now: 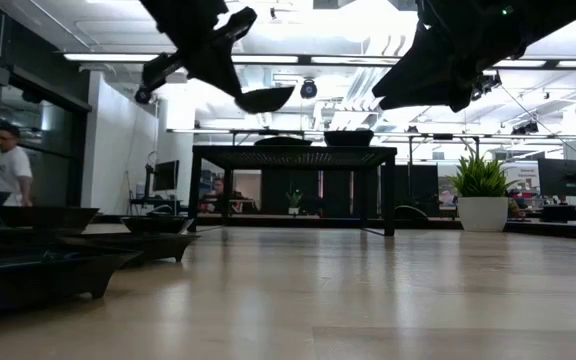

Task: Pick & Place Mini shaped plates
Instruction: Stack the top right black leaf shaped plate on top of the black leaf shaped plates on the shelf

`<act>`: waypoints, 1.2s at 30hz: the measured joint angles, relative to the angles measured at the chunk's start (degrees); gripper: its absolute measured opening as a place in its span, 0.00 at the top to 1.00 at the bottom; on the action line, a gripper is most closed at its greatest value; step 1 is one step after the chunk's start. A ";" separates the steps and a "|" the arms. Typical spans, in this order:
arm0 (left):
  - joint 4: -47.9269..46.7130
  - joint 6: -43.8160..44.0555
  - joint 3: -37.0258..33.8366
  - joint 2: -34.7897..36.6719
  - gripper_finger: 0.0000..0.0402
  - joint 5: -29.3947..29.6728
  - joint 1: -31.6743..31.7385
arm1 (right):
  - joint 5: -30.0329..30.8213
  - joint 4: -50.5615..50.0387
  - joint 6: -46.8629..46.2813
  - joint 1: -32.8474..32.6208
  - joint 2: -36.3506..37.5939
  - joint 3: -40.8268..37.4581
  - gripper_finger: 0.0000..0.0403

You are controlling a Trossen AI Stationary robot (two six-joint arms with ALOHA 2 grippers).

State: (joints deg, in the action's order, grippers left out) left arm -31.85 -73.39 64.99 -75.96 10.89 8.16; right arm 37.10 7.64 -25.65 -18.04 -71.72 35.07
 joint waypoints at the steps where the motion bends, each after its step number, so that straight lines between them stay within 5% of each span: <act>1: 0.10 -0.64 0.68 0.00 1.00 -1.32 1.25 | 0.12 0.00 0.00 0.00 0.00 0.00 0.56; 17: 5.44 -5.92 4.07 -2.41 1.00 -10.68 14.88 | 2.21 0.00 -0.02 0.00 0.00 0.00 0.56; 36: 11.34 -4.29 4.04 -8.97 1.00 -11.55 16.59 | 3.52 5.19 -4.26 0.00 0.00 -4.90 0.56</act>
State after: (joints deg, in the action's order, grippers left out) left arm -20.51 -77.67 69.04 -84.93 -0.66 24.75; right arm 40.62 12.83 -29.91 -18.04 -71.72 30.17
